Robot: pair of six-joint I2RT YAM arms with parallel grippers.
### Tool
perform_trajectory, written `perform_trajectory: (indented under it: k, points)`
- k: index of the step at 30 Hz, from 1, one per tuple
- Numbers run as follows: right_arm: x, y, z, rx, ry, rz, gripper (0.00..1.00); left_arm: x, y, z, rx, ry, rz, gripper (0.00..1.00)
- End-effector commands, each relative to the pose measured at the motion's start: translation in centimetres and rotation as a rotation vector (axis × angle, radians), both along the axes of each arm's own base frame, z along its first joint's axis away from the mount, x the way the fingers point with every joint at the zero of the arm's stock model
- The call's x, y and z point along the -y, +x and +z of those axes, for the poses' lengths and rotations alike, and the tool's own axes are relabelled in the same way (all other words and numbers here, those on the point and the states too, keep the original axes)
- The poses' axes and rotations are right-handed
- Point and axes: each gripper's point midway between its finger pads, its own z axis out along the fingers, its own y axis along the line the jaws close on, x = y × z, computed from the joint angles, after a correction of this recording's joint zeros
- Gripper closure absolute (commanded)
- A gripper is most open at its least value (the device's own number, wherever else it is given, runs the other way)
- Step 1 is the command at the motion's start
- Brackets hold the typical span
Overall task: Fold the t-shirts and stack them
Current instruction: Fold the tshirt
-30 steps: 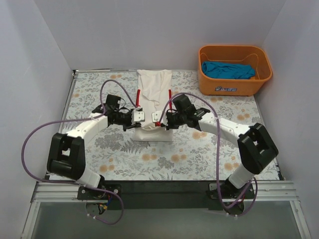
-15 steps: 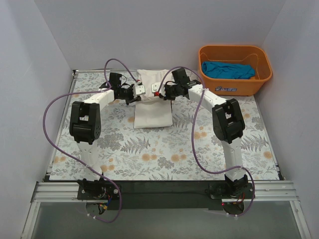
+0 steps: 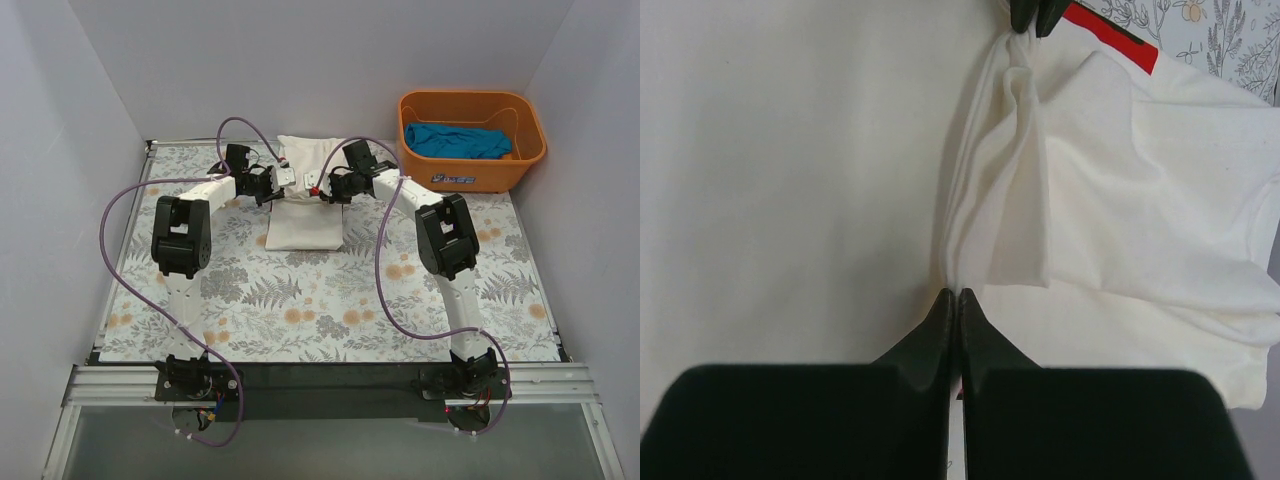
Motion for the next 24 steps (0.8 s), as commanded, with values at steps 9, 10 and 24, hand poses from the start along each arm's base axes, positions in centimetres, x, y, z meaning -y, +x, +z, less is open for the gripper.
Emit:
perform_trajectory:
  k: [9,10,24]
  points:
    - [-0.4,1.6,1.9,0.085,0.028,0.006,0.99,-1.1,1.0,3.8,0.102,0.010,0.062,1.00]
    - [-0.3,1.6,1.8,0.087,0.027,0.006,0.99,-1.1,1.1,3.9,0.102,0.009,0.066,1.00]
    - [1.3,4.6,8.9,0.084,0.140,-0.248,0.35,-3.1,3.4,8.3,0.063,-0.077,0.320,0.64]
